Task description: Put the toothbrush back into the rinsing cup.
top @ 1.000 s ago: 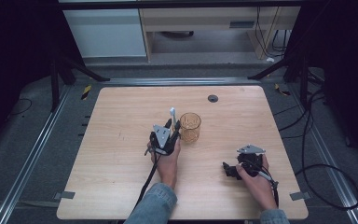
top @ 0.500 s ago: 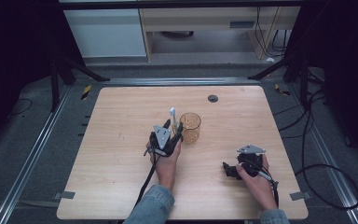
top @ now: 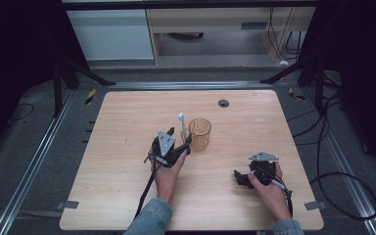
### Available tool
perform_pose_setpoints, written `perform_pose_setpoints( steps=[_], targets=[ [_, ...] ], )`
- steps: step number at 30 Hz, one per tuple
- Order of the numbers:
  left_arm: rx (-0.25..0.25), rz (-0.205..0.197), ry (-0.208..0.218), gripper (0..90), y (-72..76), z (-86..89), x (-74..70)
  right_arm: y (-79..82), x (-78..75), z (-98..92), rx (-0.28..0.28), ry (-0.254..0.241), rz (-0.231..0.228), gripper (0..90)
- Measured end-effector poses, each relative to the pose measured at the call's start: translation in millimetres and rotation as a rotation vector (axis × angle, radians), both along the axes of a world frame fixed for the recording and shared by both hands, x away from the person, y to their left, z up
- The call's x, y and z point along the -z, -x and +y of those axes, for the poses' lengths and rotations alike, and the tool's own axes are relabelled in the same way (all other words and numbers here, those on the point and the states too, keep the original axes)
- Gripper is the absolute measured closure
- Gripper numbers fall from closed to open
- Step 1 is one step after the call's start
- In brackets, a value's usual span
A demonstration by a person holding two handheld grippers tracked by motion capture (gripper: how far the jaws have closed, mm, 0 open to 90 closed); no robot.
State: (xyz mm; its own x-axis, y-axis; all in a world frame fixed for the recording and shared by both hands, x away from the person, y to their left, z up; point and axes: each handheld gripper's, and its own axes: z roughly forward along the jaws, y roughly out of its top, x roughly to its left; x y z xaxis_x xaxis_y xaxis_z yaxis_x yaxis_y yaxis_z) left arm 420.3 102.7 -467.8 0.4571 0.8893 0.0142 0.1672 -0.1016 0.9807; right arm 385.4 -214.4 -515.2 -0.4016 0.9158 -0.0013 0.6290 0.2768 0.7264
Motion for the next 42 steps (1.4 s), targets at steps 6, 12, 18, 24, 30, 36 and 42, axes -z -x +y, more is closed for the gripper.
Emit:
perform_pose_setpoints(
  steps=[6, 12, 18, 24, 30, 36, 42],
  targets=[
    [0.017, 0.041, -0.039, 19.4, 2.6, 7.6, 0.6, 0.0, 0.0, 0.0, -0.001, 0.0, 0.0, 0.6],
    [0.047, 0.088, -0.087, 10.5, 2.5, 8.0, 0.7, 0.0, 0.0, 0.0, -0.001, 0.0, 0.0, 0.6],
    [0.077, 0.141, -0.146, 6.7, 3.1, 11.5, -0.7, 0.0, 0.0, 0.0, -0.001, 0.0, 0.0, 0.6],
    [0.101, 0.192, -0.18, 6.0, 0.1, 18.9, -5.2, -0.1, 0.0, -0.1, -0.002, 0.0, -0.001, 0.6],
    [0.125, 0.219, -0.204, 6.0, -1.2, 26.9, -11.3, 0.1, 0.0, 0.1, 0.001, -0.001, 0.001, 0.6],
    [0.118, 0.254, -0.234, 6.5, -1.2, 40.2, -19.0, 0.0, 0.0, -0.1, -0.002, 0.001, -0.001, 0.6],
    [0.118, 0.285, -0.288, 6.2, -1.9, 58.2, -24.9, 0.0, 0.0, -0.1, -0.003, 0.001, -0.001, 0.6]
  ],
)
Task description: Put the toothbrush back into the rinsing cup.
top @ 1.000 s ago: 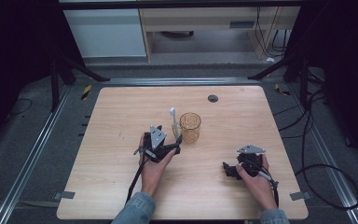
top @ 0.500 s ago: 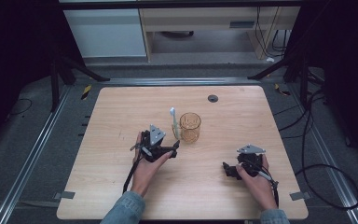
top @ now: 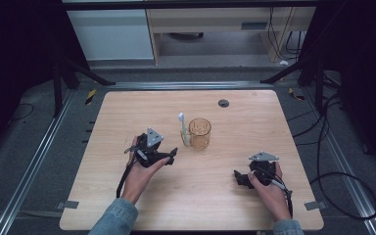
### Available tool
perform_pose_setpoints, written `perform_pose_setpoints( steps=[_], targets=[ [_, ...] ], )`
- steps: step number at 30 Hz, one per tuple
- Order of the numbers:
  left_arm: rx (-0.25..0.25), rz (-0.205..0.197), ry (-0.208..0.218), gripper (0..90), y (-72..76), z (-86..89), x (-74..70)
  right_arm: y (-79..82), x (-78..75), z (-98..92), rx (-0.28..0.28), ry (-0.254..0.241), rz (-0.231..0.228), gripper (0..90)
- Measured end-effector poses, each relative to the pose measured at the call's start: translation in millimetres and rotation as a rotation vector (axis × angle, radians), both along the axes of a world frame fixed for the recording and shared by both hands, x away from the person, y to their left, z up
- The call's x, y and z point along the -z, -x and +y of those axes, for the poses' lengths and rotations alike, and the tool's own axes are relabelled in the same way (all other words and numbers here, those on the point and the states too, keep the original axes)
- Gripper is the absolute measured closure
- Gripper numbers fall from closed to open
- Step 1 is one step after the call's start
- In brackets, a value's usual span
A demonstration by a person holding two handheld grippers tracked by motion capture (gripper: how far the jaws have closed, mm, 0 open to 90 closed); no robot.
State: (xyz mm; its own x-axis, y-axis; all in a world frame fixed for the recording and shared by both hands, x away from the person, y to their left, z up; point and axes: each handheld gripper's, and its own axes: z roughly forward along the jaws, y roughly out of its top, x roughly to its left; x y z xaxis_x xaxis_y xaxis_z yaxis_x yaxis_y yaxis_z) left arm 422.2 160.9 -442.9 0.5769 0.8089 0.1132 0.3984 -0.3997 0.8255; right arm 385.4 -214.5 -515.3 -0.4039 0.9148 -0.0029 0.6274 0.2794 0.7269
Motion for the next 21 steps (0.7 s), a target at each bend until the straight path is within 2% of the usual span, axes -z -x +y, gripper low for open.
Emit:
perform_pose_setpoints(
  steps=[7, 11, 21],
  targets=[
    [-0.014, 0.014, -0.044, 5.6, -0.9, 21.5, 1.5, 0.0, 0.0, 0.0, 0.0, 0.0, 0.0, 0.6],
    [-0.024, 0.024, -0.051, 5.2, -0.4, 32.8, 4.2, 0.0, 0.0, 0.0, 0.0, 0.0, 0.0, 0.6],
    [-0.034, 0.085, -0.112, 4.7, 0.2, 55.9, 20.4, 0.0, 0.0, 0.0, 0.0, 0.0, 0.0, 0.6]
  ],
)
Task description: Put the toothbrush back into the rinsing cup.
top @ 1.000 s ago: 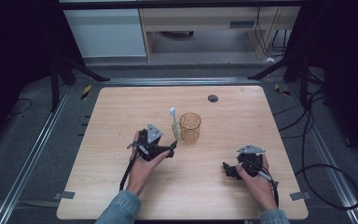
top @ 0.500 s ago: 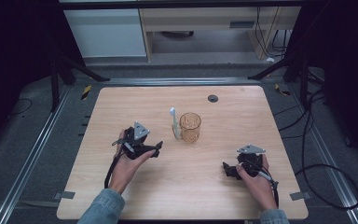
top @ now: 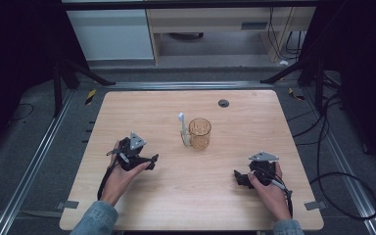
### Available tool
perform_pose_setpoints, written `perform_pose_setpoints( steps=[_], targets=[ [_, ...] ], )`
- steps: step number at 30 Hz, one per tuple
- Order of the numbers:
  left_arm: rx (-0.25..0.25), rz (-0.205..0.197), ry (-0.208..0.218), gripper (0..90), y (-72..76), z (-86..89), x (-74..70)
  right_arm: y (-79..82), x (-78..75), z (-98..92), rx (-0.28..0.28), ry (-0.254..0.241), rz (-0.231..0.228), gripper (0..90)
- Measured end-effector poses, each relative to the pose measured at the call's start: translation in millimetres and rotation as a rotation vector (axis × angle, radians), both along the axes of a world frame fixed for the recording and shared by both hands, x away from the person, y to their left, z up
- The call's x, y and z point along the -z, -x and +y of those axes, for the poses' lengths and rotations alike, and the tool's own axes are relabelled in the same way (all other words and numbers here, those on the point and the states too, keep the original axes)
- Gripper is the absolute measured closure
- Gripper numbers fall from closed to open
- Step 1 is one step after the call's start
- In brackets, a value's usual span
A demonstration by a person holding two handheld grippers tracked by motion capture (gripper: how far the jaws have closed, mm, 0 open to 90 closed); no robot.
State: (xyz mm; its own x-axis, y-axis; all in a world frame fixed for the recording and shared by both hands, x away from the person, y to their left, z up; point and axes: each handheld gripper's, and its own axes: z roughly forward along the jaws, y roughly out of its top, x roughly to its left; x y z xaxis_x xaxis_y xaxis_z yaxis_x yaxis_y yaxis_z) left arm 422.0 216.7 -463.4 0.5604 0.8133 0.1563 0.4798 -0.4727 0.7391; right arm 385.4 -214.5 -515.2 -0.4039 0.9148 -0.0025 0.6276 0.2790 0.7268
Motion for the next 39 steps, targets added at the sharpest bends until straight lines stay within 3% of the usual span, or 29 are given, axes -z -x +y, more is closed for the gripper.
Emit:
perform_pose_setpoints(
  steps=[4, 13, 16, 26, 31, 39],
  targets=[
    [-0.02, 0.016, -0.001, 4.7, 0.5, 10.1, 4.4, 0.0, 0.0, 0.0, 0.0, 0.0, 0.0, 0.6],
    [-0.043, 0.051, -0.05, 4.6, 1.3, 31.9, 14.7, 0.0, 0.0, 0.0, 0.0, 0.0, 0.0, 0.6],
    [-0.072, 0.068, -0.06, 4.4, -2.2, 42.7, 19.7, 0.0, 0.0, 0.0, 0.0, 0.0, 0.0, 0.6],
    [-0.145, 0.112, -0.02, 4.2, -16.3, 71.1, 31.2, 0.0, 0.0, 0.0, 0.0, 0.0, 0.0, 0.6],
    [-0.147, 0.107, -0.024, 4.0, -23.4, 74.5, 36.3, 0.0, 0.0, 0.0, 0.0, 0.0, 0.0, 0.6],
    [-0.154, 0.119, 0.082, 1.5, -31.8, 83.2, 44.5, 0.0, 0.0, 0.0, 0.0, 0.0, 0.0, 0.6]
  ],
)
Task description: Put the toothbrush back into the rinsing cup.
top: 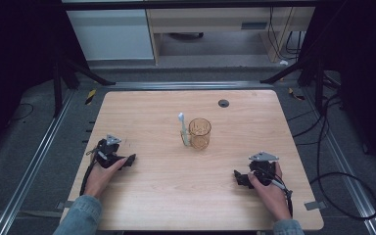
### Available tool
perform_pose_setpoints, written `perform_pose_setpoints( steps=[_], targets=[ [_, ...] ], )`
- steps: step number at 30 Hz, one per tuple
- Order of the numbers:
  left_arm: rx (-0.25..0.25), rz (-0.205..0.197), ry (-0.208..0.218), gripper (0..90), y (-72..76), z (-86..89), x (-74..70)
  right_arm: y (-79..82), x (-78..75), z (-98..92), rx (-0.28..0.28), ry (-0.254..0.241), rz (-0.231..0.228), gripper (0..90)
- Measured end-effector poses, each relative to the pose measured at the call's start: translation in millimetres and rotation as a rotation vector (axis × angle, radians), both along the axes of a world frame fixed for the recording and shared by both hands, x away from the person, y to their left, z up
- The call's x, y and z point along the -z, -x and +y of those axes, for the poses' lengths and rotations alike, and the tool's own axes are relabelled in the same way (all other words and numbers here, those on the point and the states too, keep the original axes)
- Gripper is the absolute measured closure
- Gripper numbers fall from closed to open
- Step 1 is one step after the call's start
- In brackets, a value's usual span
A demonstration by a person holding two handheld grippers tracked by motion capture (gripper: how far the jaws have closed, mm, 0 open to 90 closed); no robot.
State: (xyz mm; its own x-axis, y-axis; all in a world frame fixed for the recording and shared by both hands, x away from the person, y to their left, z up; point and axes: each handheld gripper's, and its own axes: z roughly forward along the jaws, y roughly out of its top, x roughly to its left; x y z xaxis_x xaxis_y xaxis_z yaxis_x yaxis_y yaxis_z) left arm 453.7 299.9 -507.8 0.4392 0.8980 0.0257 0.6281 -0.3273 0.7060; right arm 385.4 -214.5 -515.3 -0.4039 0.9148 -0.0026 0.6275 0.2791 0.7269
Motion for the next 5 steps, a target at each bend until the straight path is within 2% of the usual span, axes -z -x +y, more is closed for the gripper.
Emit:
perform_pose_setpoints(
  steps=[5],
  targets=[
    [0.009, -0.01, 0.004, 0.1, -2.1, 1.2, 1.1, 0.1, 0.0, 0.1, -0.001, 0.0, 0.001, 0.6]
  ],
)
